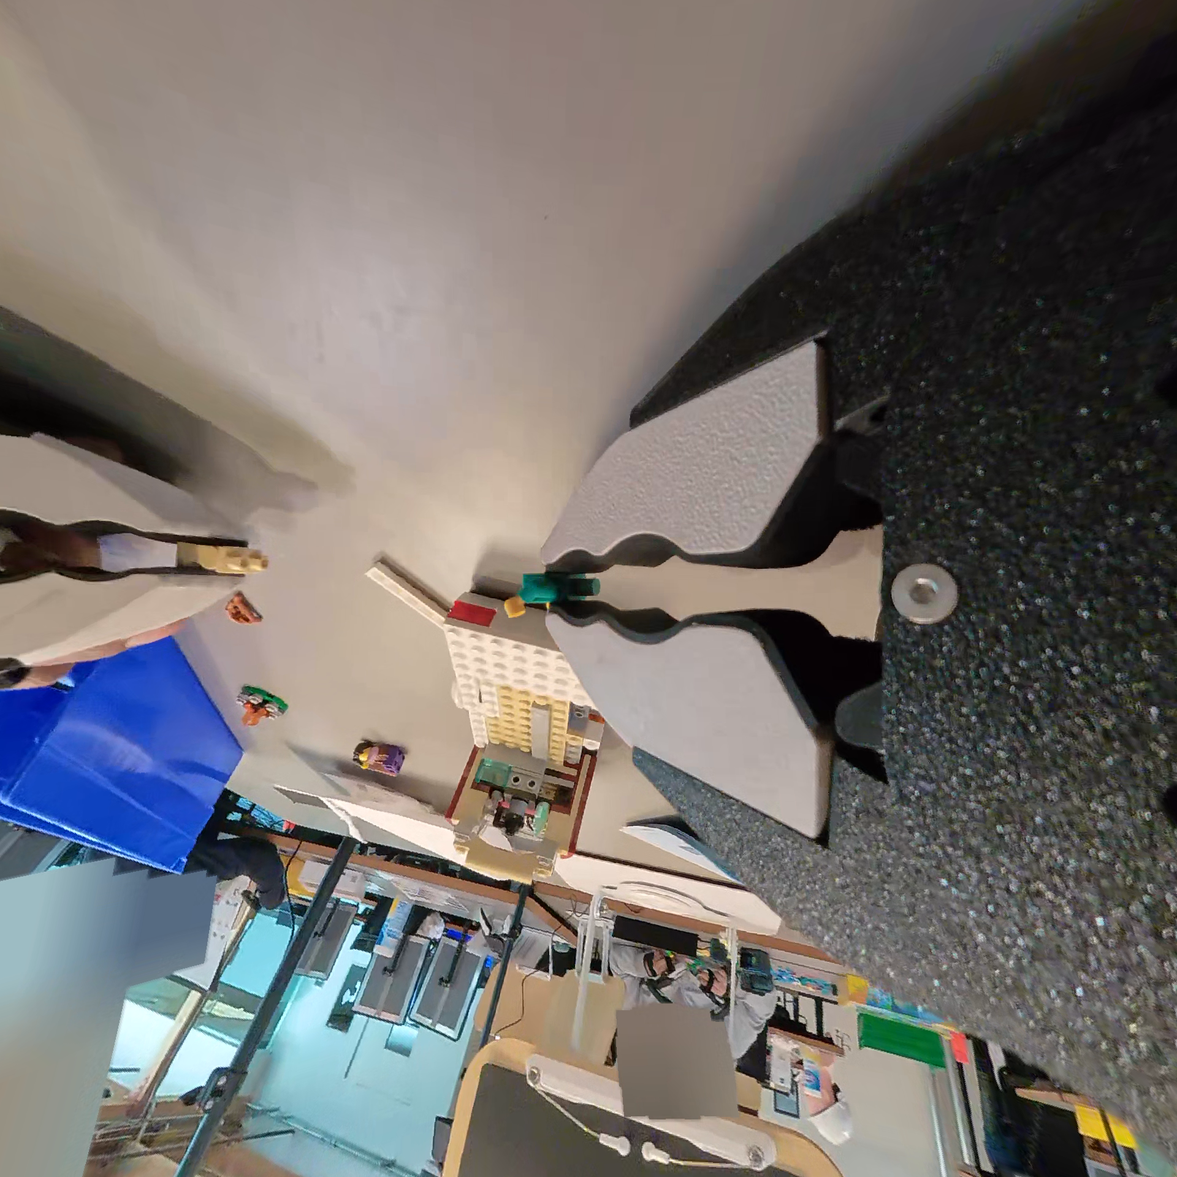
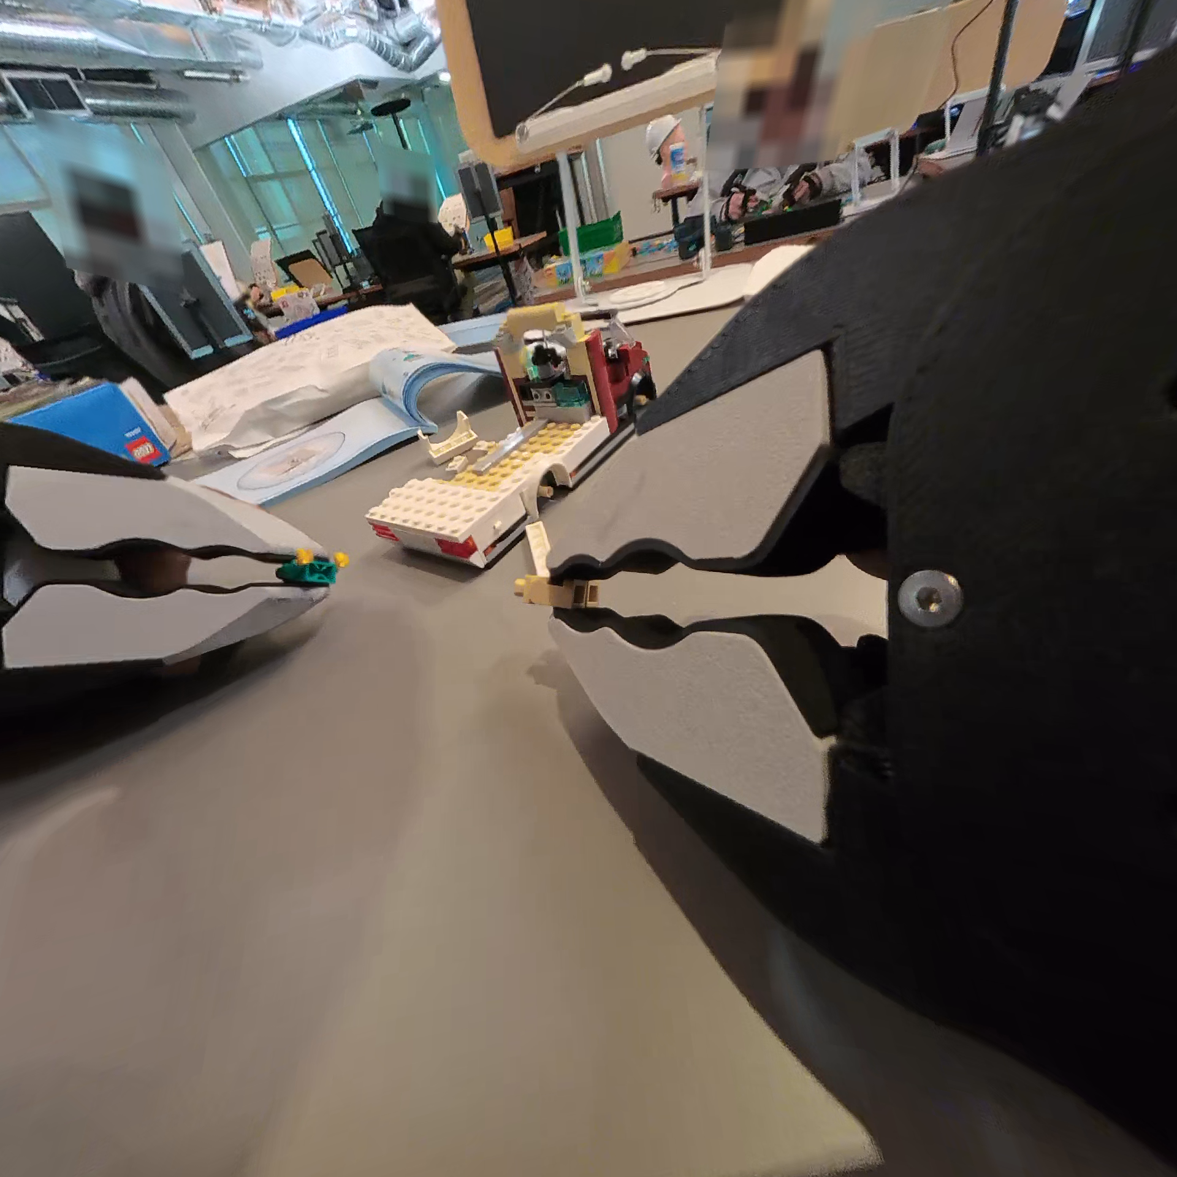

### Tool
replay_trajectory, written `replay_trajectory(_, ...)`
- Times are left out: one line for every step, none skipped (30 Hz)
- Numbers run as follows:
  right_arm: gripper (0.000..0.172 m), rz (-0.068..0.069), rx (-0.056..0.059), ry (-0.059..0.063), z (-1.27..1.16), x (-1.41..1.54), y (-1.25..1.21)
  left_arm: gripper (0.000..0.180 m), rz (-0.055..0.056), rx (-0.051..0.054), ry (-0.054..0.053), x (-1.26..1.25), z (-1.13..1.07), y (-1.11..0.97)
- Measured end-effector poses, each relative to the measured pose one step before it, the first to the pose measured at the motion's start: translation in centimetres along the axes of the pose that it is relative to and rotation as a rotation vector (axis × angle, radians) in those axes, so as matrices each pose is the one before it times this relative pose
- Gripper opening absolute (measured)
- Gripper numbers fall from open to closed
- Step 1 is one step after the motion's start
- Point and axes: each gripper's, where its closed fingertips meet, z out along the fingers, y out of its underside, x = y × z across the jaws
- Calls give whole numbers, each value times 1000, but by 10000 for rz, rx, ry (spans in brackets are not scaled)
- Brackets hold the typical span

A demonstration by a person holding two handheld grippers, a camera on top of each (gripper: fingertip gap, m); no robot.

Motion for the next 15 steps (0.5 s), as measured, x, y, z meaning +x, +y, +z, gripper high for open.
replay_trajectory(8, 166, -91, 99, 32, 64, -44, 8, 7, -18, -53, -50, 10, 29)
replay_trajectory(8, 168, -170, 104, 18, 81, 175, 8, 66, -48, -30, 20, 70, 25)
replay_trajectory(8, 71, -182, 165, -43, 165, 249, 8, 102, -29, -21, 66, 63, -13)
replay_trajectory(8, 26, -146, 179, -77, 179, 196, 8, 113, -14, -42, 44, 33, -41)
replay_trajectory(8, 34, -106, 132, -68, 117, 73, 8, 93, 38, -24, 51, 31, -134)
replay_trajectory(8, 5, -74, 116, -29, 70, -44, 8, 68, 56, 2, 84, 62, -204)
replay_trajectory(8, -35, -77, 159, -17, 107, -116, 8, 70, 35, -18, 41, 101, -215)
replay_trajectory(8, -41, -94, 219, -44, 190, -145, 8, 73, 36, -19, 44, 124, -246)
replay_trajectory(8, -35, -119, 270, -94, 280, -113, 8, 57, 32, 23, 111, 112, -239)
replay_trajectory(8, -31, -158, 338, -185, 436, 0, 8, 62, 16, 20, 119, 70, -178)
replay_trajectory(8, -10, -231, 440, -293, 666, 198, 8, 66, 9, -3, 81, 12, -143)
replay_trajectory(8, 44, -349, 575, -401, 1000, 495, 8, 38, 25, -25, 35, -42, -136)
replay_trajectory(8, 123, -445, 667, -521, 1294, 772, 8, -8, 36, -26, 6, -68, -130)
replay_trajectory(8, 206, -475, 733, -630, 1604, 971, 8, -32, 39, -10, 12, -79, -132)
replay_trajectory(8, 276, -493, 816, -698, 1930, 1137, 8, -26, 40, -11, 5, -78, -134)
